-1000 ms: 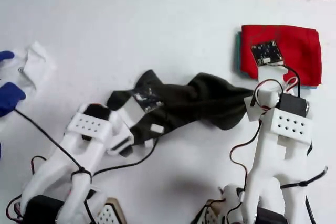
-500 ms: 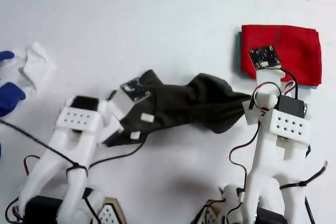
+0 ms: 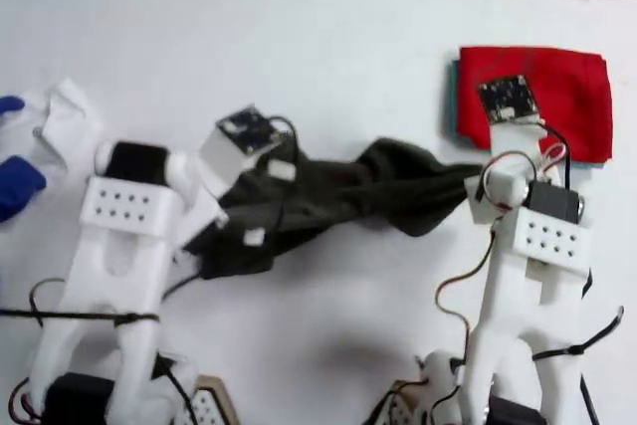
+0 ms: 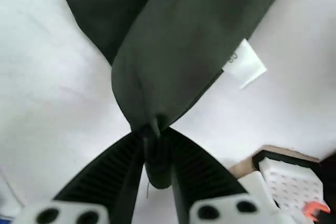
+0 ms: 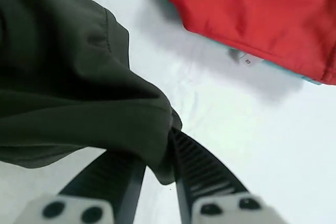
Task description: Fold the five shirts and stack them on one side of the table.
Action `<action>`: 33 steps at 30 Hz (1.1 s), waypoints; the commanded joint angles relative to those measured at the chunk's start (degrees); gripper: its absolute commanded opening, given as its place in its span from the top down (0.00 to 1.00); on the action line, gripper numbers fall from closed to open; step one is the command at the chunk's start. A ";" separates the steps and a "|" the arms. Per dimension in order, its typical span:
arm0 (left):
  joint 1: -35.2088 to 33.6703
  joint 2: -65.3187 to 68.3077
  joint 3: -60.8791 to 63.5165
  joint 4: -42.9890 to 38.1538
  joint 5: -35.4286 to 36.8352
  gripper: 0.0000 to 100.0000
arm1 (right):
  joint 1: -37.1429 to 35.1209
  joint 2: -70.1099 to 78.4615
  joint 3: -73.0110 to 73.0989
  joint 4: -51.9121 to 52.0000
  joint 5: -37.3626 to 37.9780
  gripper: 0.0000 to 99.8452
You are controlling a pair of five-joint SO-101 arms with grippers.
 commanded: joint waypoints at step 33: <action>20.40 -0.44 25.71 -15.82 0.62 0.80 | -0.40 -1.63 1.05 -2.86 0.00 0.98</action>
